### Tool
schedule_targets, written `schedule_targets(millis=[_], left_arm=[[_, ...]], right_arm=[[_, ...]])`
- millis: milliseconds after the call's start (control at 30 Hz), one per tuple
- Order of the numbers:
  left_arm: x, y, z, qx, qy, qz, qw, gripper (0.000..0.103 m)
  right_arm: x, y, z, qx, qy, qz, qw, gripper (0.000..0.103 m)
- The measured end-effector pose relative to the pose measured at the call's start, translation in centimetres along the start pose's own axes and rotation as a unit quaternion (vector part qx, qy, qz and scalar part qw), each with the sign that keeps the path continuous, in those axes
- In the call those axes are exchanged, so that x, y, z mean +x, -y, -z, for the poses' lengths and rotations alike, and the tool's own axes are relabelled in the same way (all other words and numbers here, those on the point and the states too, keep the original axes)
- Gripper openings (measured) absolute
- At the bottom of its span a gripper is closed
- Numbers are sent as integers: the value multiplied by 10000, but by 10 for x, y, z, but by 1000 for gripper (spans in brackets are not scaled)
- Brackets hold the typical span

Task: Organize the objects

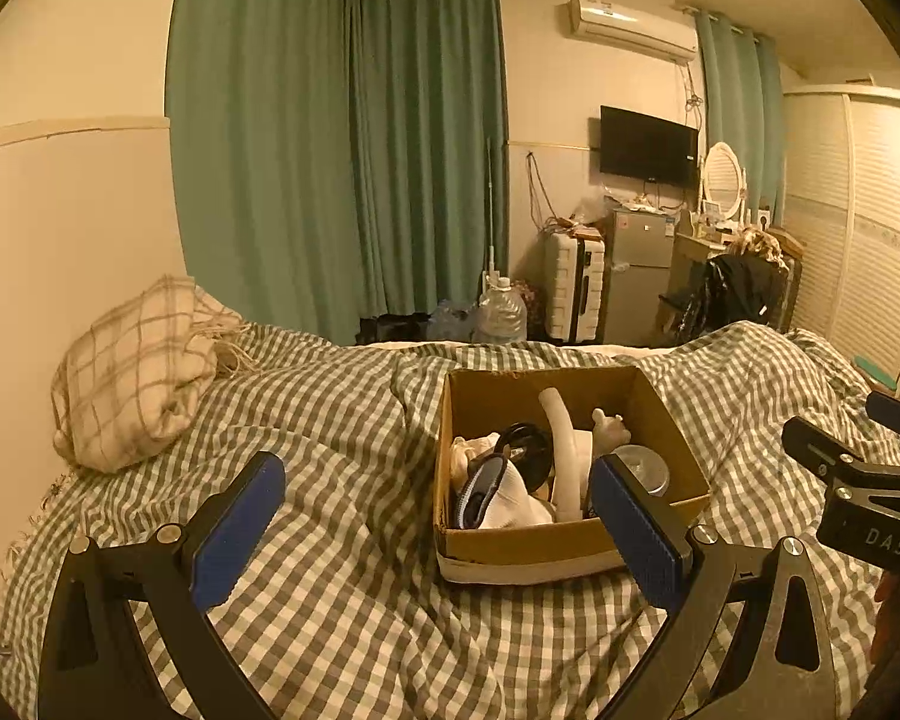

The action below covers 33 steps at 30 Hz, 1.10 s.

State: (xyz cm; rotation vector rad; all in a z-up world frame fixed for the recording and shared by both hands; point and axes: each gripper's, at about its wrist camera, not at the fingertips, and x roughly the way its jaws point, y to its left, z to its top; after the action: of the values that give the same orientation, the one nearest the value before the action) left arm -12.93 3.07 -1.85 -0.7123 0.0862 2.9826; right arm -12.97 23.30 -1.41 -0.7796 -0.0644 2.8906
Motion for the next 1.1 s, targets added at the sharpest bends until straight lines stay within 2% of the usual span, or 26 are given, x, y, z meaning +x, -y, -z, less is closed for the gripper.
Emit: schedule_targets(millis=[1100], left_arm=[[4,1,4,-28,-128,111,9999,103]], right_arm=[[2,1,0,46,-1,38,10000,103]])
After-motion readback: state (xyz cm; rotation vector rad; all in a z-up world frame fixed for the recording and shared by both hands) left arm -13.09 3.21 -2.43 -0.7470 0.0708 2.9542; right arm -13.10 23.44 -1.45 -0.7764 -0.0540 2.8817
